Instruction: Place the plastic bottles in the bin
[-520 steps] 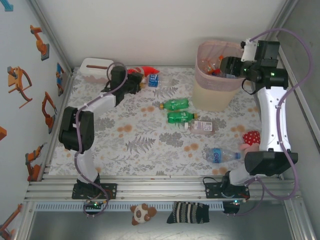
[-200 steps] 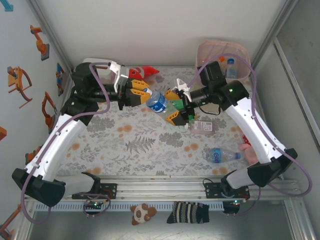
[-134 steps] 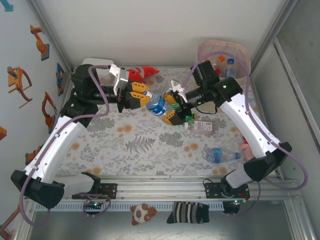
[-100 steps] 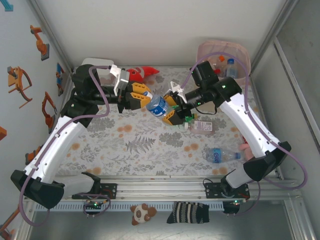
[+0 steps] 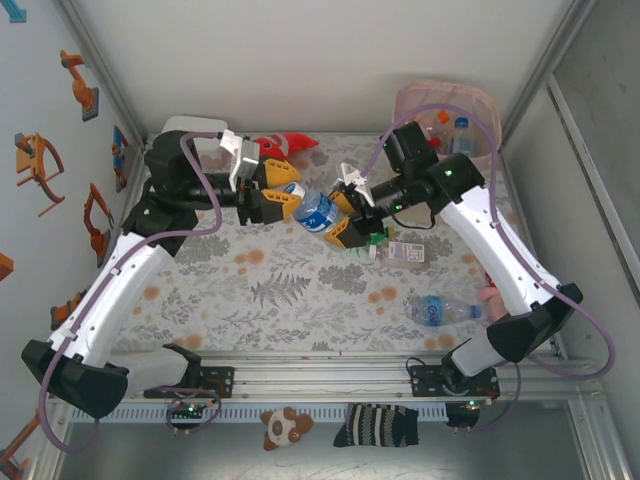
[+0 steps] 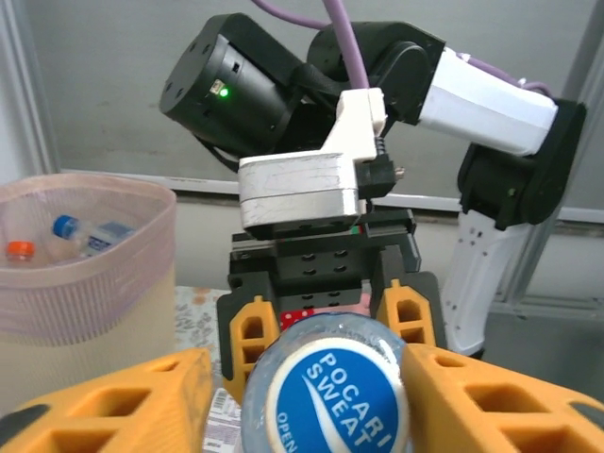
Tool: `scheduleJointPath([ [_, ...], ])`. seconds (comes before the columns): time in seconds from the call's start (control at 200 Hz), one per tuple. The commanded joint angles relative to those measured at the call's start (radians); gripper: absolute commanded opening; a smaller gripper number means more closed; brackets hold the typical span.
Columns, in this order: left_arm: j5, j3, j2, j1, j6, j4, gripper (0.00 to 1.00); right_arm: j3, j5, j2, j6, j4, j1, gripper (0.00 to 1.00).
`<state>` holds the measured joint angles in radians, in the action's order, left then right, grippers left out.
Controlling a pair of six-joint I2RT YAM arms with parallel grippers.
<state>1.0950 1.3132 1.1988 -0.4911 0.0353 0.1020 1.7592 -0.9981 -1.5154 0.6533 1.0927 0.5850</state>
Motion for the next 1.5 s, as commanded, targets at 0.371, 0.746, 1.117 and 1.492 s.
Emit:
scheduleJointPath([
  [0.371,-0.156,-0.062,-0.071,0.003,0.005,-0.063,0.66,0.049,0.137,0.014,-0.289,-0.165,-0.155,0.56],
  [0.746,-0.182,-0.067,-0.027,0.002,-0.052,-0.116,0.65,0.203,0.446,-0.068,-0.695,-0.312,-0.335,0.57],
  [1.117,-0.276,-0.083,0.016,0.003,-0.124,-0.154,0.64,0.422,0.589,-0.279,-0.95,-0.238,-0.526,0.55],
  [1.492,-0.431,-0.057,0.112,0.004,-0.212,-0.071,0.64,0.557,0.516,-0.51,-0.968,-0.107,-0.559,0.54],
])
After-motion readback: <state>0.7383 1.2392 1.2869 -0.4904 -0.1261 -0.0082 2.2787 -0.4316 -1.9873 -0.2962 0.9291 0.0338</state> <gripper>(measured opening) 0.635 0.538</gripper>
